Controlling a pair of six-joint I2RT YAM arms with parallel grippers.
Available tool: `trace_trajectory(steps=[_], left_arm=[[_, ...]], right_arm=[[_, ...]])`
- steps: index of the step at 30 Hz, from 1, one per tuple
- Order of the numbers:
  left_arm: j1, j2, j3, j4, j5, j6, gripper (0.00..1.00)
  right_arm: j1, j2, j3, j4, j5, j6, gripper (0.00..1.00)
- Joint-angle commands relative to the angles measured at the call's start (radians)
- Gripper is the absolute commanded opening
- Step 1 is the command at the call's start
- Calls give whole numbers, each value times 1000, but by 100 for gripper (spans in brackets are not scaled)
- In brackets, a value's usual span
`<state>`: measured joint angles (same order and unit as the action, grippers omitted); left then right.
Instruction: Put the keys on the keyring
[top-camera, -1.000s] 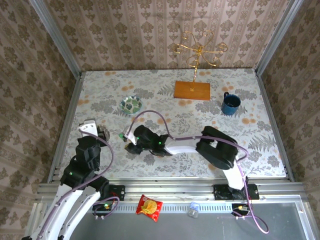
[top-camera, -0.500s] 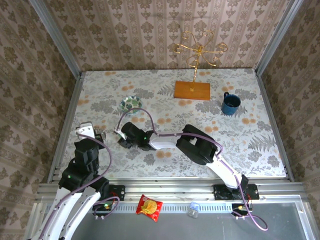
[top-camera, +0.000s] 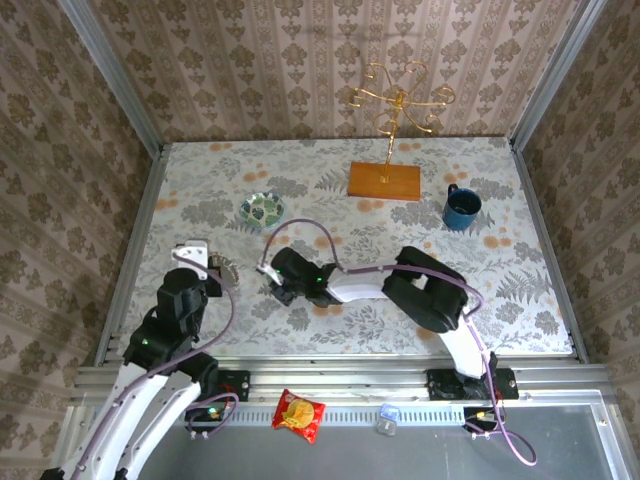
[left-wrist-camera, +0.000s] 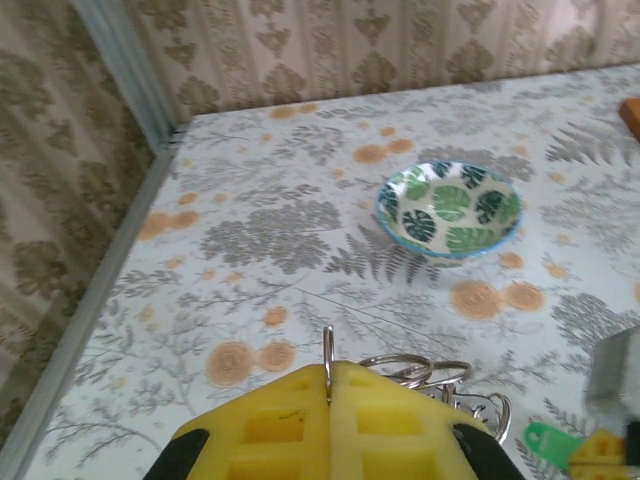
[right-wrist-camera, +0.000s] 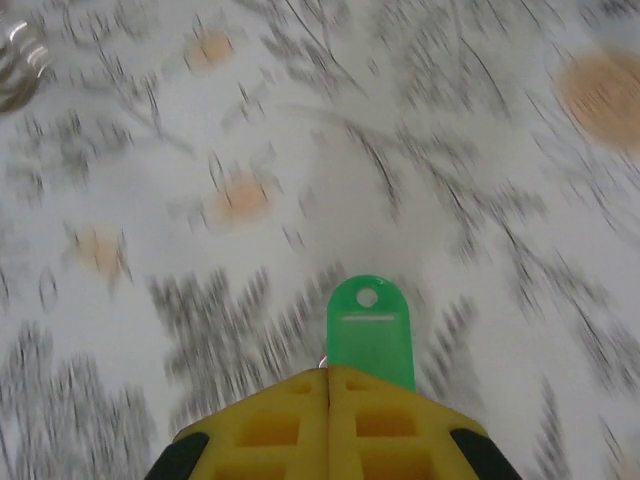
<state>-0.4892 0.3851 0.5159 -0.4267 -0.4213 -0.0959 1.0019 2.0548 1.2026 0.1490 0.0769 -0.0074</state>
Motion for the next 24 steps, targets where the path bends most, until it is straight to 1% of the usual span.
trace_trajectory(steps=[1,6,8,11,14,17,21,24], left_arm=[[5,31,32,103,133,50,0],[5,85,31,183,285,84,0],[3,122,43,200,365,106,0],[0,184,53,225,493,128,0],[-14,244,58,240,593,143,0],[-47,289,64,248,650,180,0],[-103,349,84,255,678,241,0],[-130,392,94,277,712,276,0]], right_arm=[[-20,-116,-138,-108,41,-17,0],[-25,-308,-318,-170,86,-8,0],[-32,-385,-381,-200,95,8,0],[-47,-473,-458,-235,107,49,0],[-60,-524,-529,-242,117,95,0],[-66,-552,-576,-241,129,130,0],[-78,-589,-595,-231,135,162,0],[-88,-610,-586,-251,125,173,10]])
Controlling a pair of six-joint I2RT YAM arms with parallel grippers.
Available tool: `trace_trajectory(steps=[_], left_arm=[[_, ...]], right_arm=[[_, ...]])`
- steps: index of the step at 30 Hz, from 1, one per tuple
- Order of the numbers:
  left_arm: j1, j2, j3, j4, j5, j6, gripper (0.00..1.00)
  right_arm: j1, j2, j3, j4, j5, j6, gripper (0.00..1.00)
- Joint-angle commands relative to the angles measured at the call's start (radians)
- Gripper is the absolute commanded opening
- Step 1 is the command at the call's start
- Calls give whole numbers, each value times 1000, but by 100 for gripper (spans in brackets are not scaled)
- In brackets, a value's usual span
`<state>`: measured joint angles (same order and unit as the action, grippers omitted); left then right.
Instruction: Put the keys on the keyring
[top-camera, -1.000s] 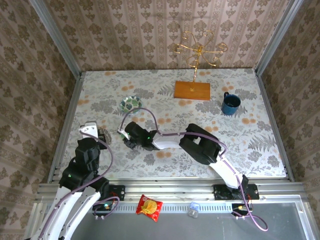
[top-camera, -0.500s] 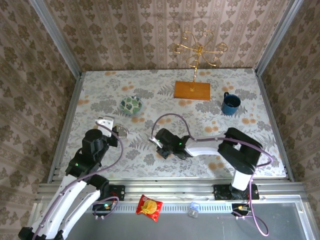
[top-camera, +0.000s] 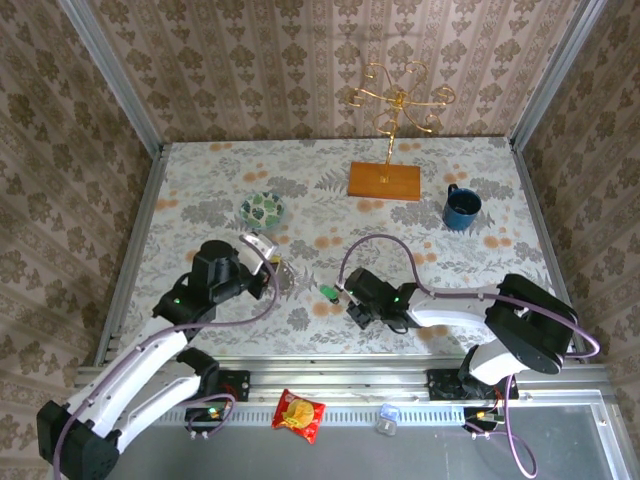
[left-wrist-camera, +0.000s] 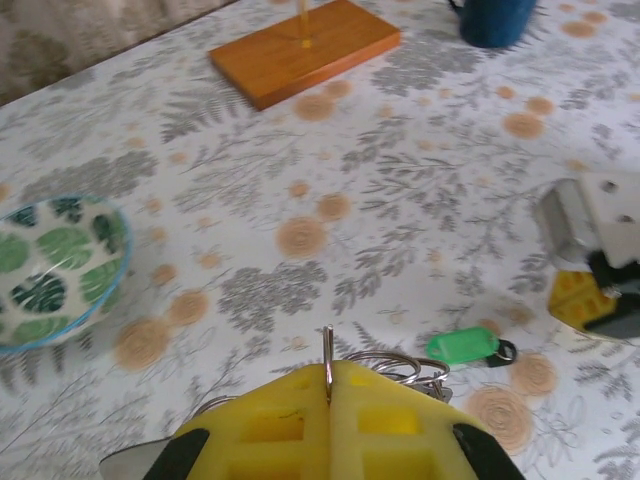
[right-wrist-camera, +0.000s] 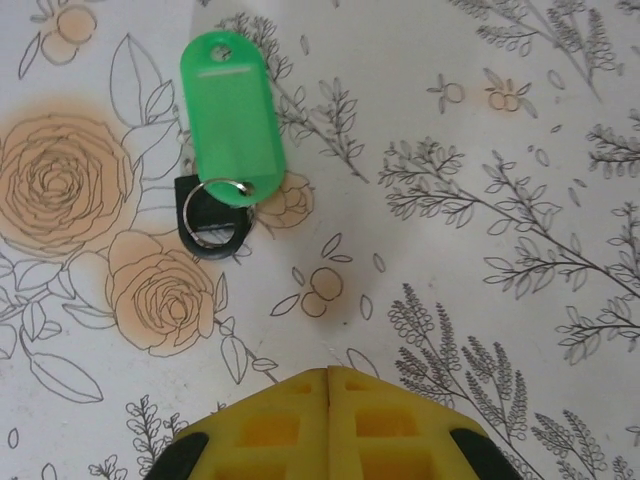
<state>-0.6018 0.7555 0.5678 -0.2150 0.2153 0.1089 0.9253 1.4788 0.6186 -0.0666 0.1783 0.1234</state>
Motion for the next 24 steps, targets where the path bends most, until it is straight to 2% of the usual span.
trace_trajectory(steps=[1,3,6,9,12,16,19,22,24], left_arm=[[-24,36,44,77,92,80,0],[-32,61,48,94,120,100,0],[-43,96,62,95,145,124,0],[-57,120,66,103,168,139,0],[-74,134,63,119,201,151,0],[-88,129,57,120,217,157,0],[-88,104,58,97,148,152,0],[-88,68,55,72,34,133,0],[-88,46,50,61,-40,112,0]], right_arm=[[-14,-48,-1,-43,17,53,16],[-20,-81,-3,-63,-2,87,27],[-28,-201,-6,-112,-13,192,37],[-34,-296,-5,-199,19,375,45],[-67,-324,15,-317,16,570,45],[-109,-264,65,-345,-118,661,43],[-131,-156,154,-363,-226,716,42],[-125,-17,255,-385,-317,748,38],[-101,51,313,-402,-315,749,38]])
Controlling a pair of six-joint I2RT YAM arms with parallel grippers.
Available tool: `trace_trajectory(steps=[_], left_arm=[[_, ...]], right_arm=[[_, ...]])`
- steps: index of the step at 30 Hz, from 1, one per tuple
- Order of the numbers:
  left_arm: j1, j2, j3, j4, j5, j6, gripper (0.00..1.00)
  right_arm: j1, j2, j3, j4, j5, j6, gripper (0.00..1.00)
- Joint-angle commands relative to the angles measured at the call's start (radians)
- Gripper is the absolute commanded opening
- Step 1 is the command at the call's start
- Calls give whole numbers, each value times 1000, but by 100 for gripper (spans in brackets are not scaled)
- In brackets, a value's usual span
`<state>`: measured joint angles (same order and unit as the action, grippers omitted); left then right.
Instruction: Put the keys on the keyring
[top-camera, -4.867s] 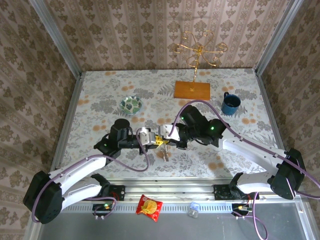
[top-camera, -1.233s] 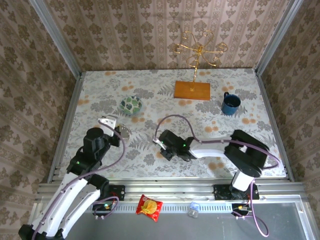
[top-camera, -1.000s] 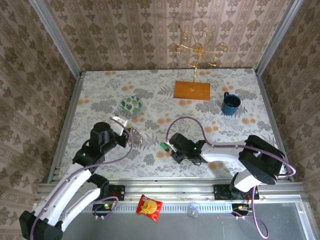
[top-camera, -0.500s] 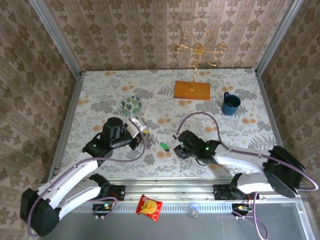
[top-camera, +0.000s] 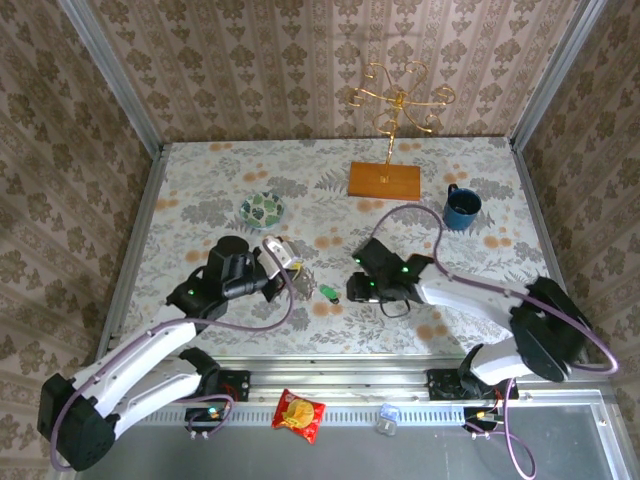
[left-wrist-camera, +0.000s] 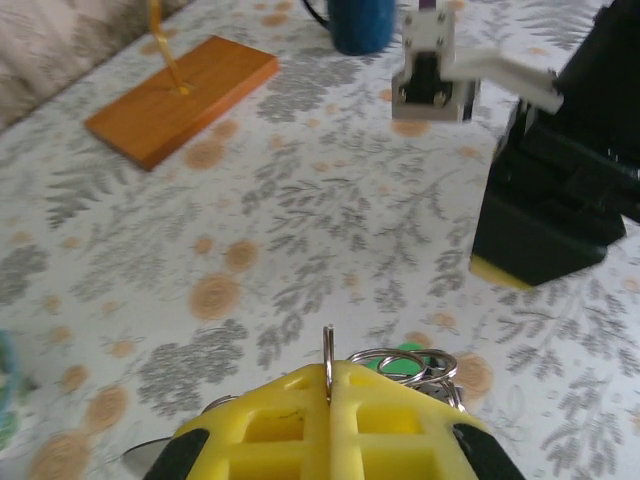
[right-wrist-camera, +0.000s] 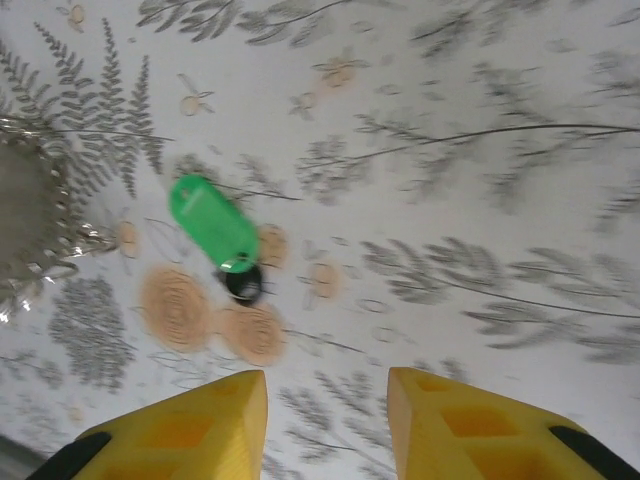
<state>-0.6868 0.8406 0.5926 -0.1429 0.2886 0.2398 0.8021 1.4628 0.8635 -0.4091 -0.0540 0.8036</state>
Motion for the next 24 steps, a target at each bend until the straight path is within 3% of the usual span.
trace_trajectory(steps=[1,7,24], left_arm=[[-2,-52,21,-19,-141,-28,0],[-1,-129,-5,-46,-195,-61,0],[-2,-206,-17,-89,-232,-68,0]], right_arm=[[32,100,100,-79,-76,62,38],[46,247,254,-206,28,50,37],[84,486,473,-410,46,74,32]])
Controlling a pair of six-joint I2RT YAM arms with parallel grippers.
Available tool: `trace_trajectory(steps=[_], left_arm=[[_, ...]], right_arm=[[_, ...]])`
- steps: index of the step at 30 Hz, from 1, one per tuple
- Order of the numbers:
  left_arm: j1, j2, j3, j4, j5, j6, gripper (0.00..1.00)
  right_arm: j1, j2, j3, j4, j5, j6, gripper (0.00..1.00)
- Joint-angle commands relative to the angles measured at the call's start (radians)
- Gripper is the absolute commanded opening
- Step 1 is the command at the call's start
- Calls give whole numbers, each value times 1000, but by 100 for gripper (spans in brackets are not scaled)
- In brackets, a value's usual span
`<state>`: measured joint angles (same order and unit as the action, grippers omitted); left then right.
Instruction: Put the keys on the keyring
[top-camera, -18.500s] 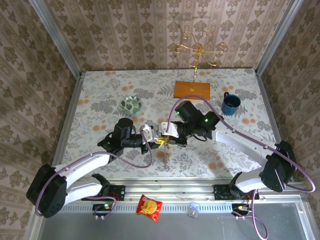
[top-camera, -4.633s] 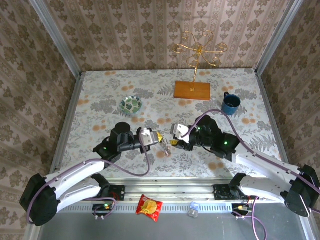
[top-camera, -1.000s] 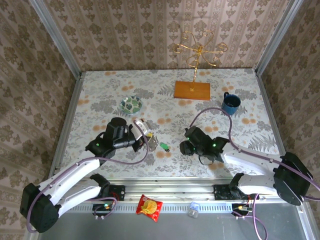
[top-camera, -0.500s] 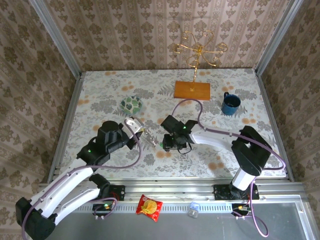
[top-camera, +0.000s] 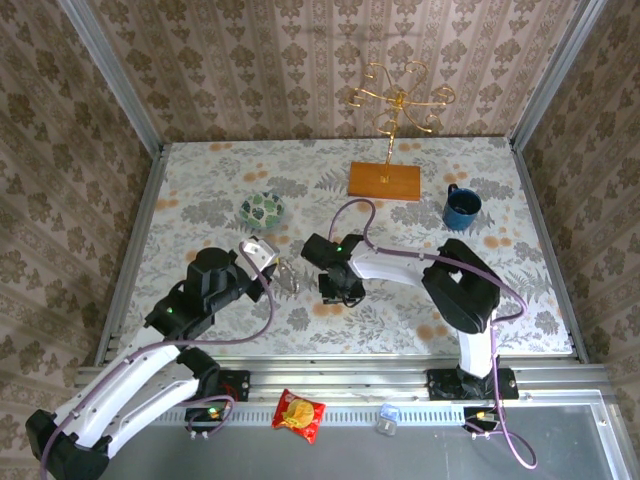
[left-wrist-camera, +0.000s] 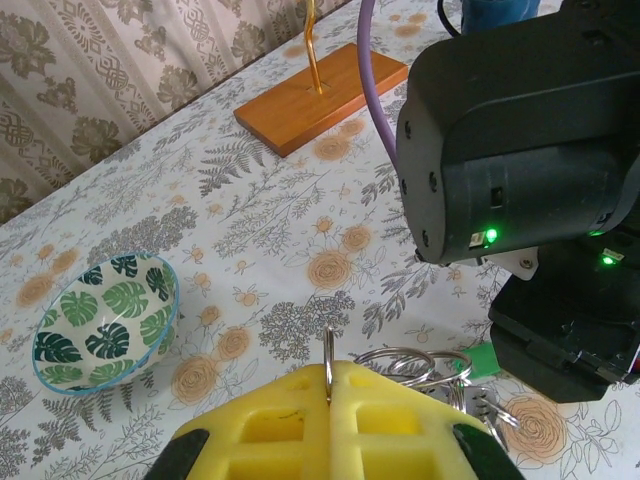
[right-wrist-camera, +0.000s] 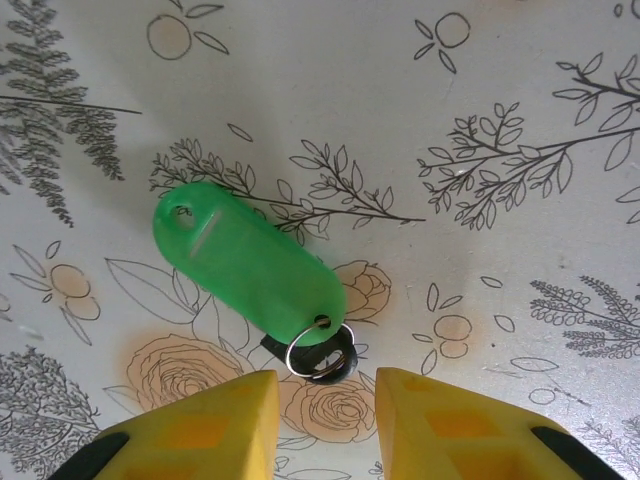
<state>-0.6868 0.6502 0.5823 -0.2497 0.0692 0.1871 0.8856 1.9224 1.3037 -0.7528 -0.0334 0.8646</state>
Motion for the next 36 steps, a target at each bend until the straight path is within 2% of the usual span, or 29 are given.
trace_trajectory(steps=[1,8,16,22,30,36], left_arm=[[-1,-15,-6,20,-14,-15,0],[-2,-14,-9,30,-15,-14,0],[-2,-3,-1,31,-14,-10,0],[-1,18,-2,46,-7,-11,0],[-2,26,1,43,2,-9,0],[-2,22,-6,36,3,-7,0]], right_arm=[[0,34,39,-71,28,8,32],[-5,64,57,-79,63,-17,29],[-5,40,57,-89,95,-49,19],[-5,7,42,-77,109,-80,27],[-5,13,60,-67,112,-112,27],[-6,-17,51,-28,84,-173,32]])
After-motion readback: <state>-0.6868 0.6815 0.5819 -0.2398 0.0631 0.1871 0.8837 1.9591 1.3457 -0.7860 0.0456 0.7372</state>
